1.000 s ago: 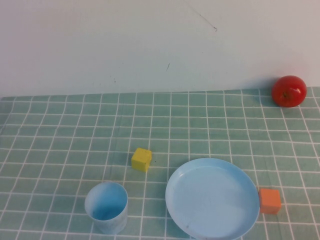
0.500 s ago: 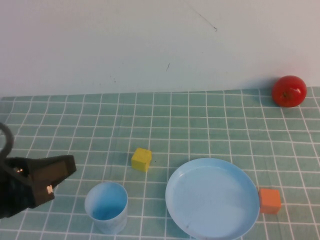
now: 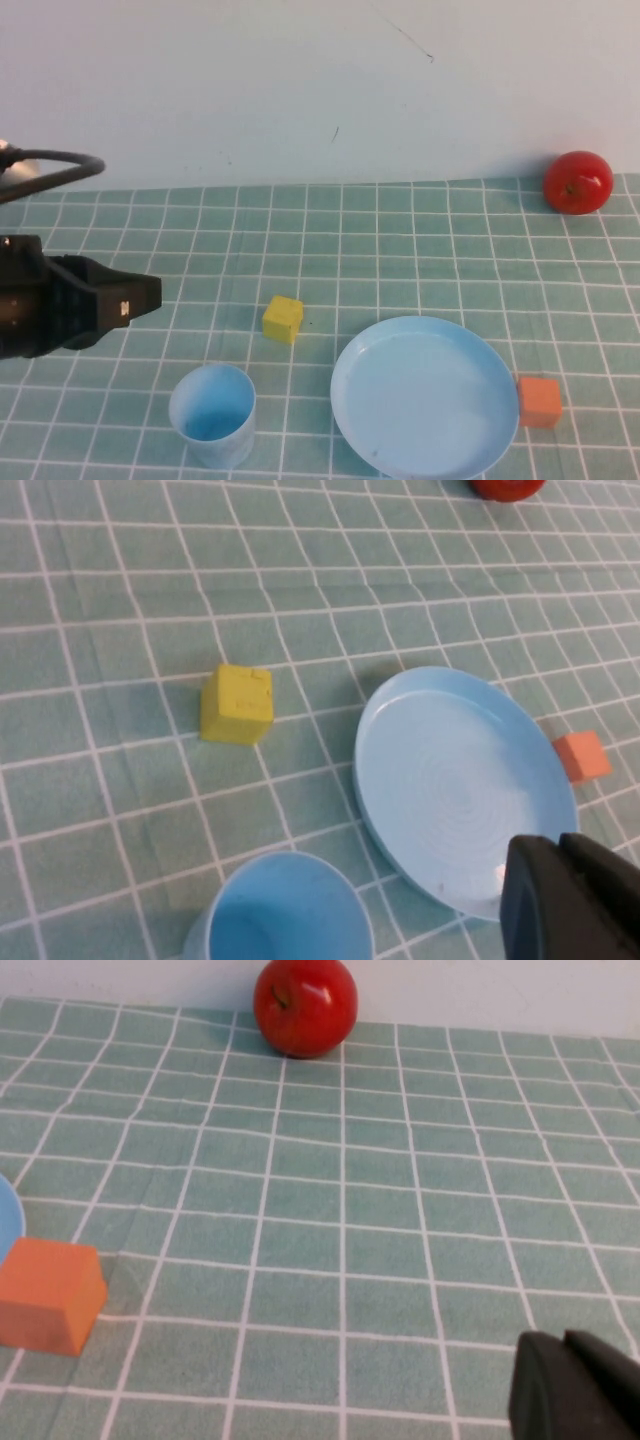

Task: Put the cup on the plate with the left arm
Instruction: Pick up the cup from the table

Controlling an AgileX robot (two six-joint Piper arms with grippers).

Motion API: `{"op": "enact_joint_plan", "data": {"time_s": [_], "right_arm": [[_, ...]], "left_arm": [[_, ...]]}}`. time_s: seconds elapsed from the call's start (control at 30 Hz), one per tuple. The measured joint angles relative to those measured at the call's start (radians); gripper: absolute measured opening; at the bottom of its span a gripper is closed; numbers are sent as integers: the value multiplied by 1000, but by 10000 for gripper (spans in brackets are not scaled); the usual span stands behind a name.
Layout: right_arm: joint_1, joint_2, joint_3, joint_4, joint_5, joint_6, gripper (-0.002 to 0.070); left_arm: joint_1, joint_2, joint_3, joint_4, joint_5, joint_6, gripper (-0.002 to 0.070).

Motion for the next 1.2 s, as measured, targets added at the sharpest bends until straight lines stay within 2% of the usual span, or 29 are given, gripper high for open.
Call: {"op": "enact_joint_plan", "data": {"time_s": [0.3,0.4,0.57,0.77,0.93,1.0,1.07,1.2], "right_arm": [[0,0,0,0,0,0,-2],[0,0,0,0,0,0,-2],[0,0,0,0,0,0,-2],[0,0,0,0,0,0,-2],[0,0,0,0,0,0,-2],[0,0,0,0,0,0,-2],[0,0,0,0,0,0,-2],[0,0,0,0,0,0,-2]], "left_arm": [[0,82,-19,85,-34,70,-2],[-2,155,-59,95,15,70,-2],[-85,202,-134,169,86,71,-2],[-208,210,-186,370,68,-88,-2],[-237,252,-188,516,84,-231,13],[-237,271,-188,539,97,-245,71],[-237,286,-188,541,99,-249,174],[-237,322,-188,541,70,-256,440]]}}
